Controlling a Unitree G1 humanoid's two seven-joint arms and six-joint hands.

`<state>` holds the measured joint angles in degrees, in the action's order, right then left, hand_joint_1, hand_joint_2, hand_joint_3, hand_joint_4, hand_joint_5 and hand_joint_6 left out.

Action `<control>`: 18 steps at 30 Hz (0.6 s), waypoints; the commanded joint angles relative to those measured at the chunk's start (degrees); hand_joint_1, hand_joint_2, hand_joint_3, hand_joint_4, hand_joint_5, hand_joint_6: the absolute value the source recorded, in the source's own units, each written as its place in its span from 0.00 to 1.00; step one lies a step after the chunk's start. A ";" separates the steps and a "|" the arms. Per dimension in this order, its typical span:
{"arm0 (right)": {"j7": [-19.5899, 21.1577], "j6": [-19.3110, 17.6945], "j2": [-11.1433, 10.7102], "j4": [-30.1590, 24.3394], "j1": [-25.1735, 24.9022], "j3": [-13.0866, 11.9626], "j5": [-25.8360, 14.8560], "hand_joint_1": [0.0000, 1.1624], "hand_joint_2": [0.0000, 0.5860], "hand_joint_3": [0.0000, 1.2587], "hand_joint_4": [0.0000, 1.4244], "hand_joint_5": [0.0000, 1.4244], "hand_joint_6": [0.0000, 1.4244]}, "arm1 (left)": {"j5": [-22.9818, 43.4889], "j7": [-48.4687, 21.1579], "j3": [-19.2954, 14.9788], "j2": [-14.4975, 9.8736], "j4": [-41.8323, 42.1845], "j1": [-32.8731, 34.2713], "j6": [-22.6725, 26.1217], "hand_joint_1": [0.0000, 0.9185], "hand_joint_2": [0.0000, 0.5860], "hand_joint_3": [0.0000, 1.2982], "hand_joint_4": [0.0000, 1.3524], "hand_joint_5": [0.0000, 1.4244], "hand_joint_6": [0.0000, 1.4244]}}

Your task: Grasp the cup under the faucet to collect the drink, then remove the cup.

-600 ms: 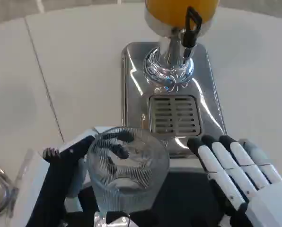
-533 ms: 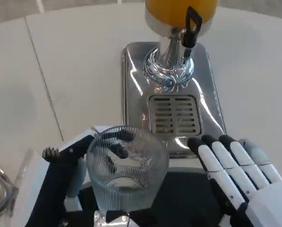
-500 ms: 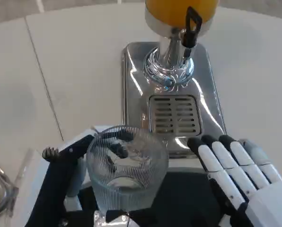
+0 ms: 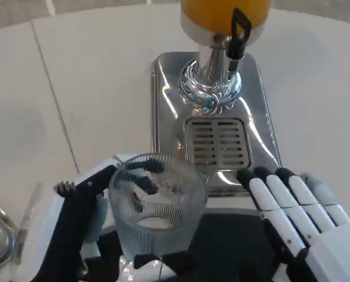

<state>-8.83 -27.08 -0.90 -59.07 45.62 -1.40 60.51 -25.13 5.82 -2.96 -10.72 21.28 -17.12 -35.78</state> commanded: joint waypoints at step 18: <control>0.86 1.07 3.65 -0.93 -1.48 -4.40 -1.17 0.15 1.00 0.00 0.00 0.00 0.00 | -8.66 11.40 4.43 4.82 -19.73 23.10 9.25 0.71 0.00 0.84 0.82 0.93 1.00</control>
<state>-7.86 -25.65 2.56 -59.15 44.44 -4.79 60.34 -33.23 14.78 0.50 -6.38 3.59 3.72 -26.66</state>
